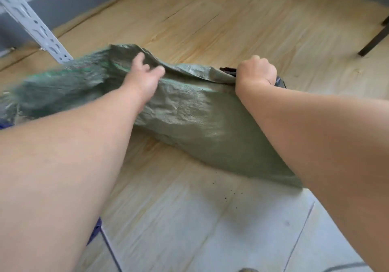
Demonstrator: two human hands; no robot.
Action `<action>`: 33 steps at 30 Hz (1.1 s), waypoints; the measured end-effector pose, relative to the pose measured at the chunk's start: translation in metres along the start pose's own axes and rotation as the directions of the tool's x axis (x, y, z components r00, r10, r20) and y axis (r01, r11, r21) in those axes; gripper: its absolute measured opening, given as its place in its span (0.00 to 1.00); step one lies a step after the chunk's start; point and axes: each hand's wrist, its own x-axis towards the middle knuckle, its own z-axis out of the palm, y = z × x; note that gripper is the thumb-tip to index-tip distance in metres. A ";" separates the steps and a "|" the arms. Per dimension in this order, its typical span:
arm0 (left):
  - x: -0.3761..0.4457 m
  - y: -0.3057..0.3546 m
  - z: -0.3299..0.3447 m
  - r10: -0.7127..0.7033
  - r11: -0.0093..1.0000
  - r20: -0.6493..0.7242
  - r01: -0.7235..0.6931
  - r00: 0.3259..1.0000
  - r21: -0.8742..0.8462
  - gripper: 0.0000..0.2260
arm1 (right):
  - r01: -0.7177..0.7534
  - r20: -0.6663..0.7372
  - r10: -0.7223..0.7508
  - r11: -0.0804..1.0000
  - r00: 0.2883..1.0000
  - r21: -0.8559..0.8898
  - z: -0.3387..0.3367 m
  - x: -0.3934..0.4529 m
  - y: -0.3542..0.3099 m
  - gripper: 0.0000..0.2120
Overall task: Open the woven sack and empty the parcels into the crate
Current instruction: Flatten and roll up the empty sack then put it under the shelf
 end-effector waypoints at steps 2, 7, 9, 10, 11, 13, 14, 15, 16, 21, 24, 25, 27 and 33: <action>-0.009 -0.011 0.014 0.122 0.963 0.033 -0.126 0.992 0.237 0.23 | 0.039 -0.030 -0.039 0.999 0.999 0.002 0.004 0.006 -0.008 0.15; -0.022 -0.051 0.045 0.067 0.889 0.309 -0.197 0.949 0.413 0.19 | 0.085 -0.004 -0.085 0.996 0.996 -0.007 0.012 0.017 -0.024 0.06; -0.019 -0.056 0.046 0.032 0.872 0.332 -0.188 0.943 0.451 0.22 | 0.034 0.017 -0.037 0.989 0.999 0.141 0.016 0.028 -0.027 0.03; -0.017 -0.058 0.045 0.018 0.861 0.324 -0.179 0.946 0.475 0.23 | -0.007 0.032 -0.001 0.970 0.999 0.245 0.019 0.034 -0.027 0.02; -0.014 -0.059 0.045 0.004 0.845 0.307 -0.167 0.952 0.507 0.25 | -0.039 0.034 0.029 0.944 0.999 0.328 0.023 0.038 -0.027 0.05; -0.008 -0.064 0.043 -0.012 0.819 0.264 -0.142 0.965 0.557 0.27 | -0.003 -0.027 0.014 0.932 1.000 0.363 0.031 0.041 -0.031 0.14; -0.006 -0.067 0.043 -0.010 0.813 0.251 -0.138 0.968 0.566 0.28 | 0.043 -0.089 -0.013 0.939 0.996 0.342 0.038 0.038 -0.034 0.17; -0.006 -0.071 0.045 -0.005 0.807 0.248 -0.142 0.969 0.573 0.28 | 0.095 -0.152 -0.045 0.936 0.987 0.339 0.048 0.032 -0.037 0.17; -0.006 -0.077 0.048 0.002 0.794 0.254 -0.155 0.967 0.587 0.27 | 0.135 -0.185 -0.071 0.922 0.980 0.364 0.060 0.025 -0.040 0.16; -0.026 -0.115 0.069 -0.027 0.681 0.395 -0.272 0.918 0.680 0.24 | 0.152 0.186 -0.240 0.908 0.953 0.391 0.159 -0.025 -0.043 0.09; -0.034 -0.130 0.077 -0.093 0.681 0.394 -0.230 0.915 0.695 0.24 | 0.068 0.441 -0.217 0.942 0.871 0.329 0.196 -0.038 -0.029 0.12; -0.036 -0.131 0.078 -0.095 0.681 0.388 -0.224 0.917 0.697 0.24 | 0.068 0.470 -0.224 0.943 0.854 0.325 0.197 -0.038 -0.023 0.12; -0.037 -0.131 0.081 -0.080 0.677 0.382 -0.231 0.921 0.699 0.24 | 0.110 0.558 -0.288 0.938 0.778 0.330 0.191 -0.035 -0.012 0.14; -0.053 -0.127 0.091 -0.079 0.660 0.452 -0.293 0.889 0.692 0.22 | 0.159 0.700 -0.294 0.954 0.651 0.253 0.177 -0.051 -0.002 0.16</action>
